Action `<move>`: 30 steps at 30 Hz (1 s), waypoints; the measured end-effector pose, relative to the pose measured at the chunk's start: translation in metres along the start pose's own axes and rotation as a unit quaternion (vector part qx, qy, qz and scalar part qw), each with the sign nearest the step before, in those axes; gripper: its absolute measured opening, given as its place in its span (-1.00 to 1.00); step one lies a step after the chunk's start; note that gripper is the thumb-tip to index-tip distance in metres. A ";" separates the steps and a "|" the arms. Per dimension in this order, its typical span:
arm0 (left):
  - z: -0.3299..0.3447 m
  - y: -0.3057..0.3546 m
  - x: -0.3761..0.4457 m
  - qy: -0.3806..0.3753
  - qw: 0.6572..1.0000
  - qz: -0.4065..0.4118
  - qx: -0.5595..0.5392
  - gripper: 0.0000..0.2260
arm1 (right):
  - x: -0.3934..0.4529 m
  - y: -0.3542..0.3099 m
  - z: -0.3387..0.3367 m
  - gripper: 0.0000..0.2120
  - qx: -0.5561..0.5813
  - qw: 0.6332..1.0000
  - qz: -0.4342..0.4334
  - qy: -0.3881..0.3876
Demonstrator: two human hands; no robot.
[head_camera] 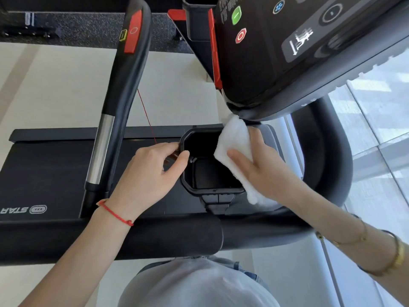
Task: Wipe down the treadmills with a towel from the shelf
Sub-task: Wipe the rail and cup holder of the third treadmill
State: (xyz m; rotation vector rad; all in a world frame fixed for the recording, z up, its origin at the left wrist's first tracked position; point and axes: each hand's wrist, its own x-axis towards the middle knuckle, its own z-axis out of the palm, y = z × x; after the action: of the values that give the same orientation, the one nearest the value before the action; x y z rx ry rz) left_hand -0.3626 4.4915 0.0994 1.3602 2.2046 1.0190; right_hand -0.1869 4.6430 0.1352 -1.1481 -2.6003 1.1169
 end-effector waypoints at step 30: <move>-0.004 0.002 0.002 -0.009 0.999 -0.026 -0.019 -0.68 | -0.017 -0.036 0.004 -0.41 -0.350 0.861 -0.324 -0.174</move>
State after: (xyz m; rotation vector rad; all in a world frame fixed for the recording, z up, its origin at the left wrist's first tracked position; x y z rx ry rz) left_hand -0.3648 4.4924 0.1041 1.2846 2.1846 1.0192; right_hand -0.1974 4.6130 0.1592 0.0031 -3.3816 0.2323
